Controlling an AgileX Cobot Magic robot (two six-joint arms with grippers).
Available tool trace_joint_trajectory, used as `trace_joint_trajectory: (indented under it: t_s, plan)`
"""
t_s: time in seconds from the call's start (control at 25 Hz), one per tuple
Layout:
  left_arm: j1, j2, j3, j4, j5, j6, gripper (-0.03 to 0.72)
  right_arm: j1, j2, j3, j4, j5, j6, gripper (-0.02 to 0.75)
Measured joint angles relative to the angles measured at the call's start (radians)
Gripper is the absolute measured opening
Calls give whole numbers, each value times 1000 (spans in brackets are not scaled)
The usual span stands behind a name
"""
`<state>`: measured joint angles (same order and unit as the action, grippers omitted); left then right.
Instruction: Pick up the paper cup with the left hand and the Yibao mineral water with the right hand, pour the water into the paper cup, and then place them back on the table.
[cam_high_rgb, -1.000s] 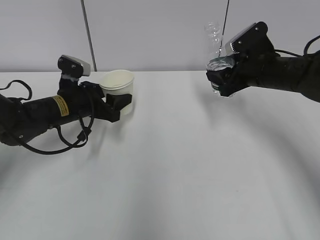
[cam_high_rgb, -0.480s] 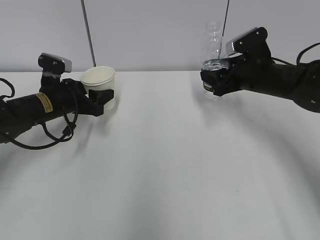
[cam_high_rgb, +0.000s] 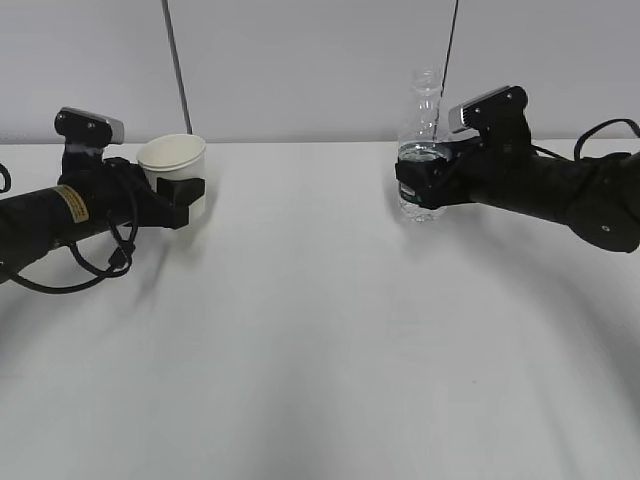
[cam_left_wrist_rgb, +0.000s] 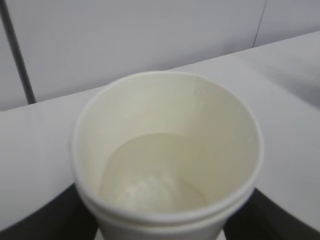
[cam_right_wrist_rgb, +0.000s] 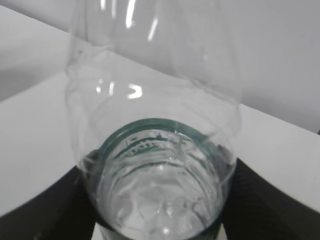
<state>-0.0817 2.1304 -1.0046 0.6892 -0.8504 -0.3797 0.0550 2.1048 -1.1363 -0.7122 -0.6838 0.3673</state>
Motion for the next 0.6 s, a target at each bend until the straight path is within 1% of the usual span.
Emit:
trace_joint_trajectory:
  t_s: [0.36,0.6]
  plan:
    - [3,3,0,-23,20,27,427,0,15,0,4,-16,6,489]
    - [3,32,0,-105,13,37,426,0,15,0,6,-23,6,489]
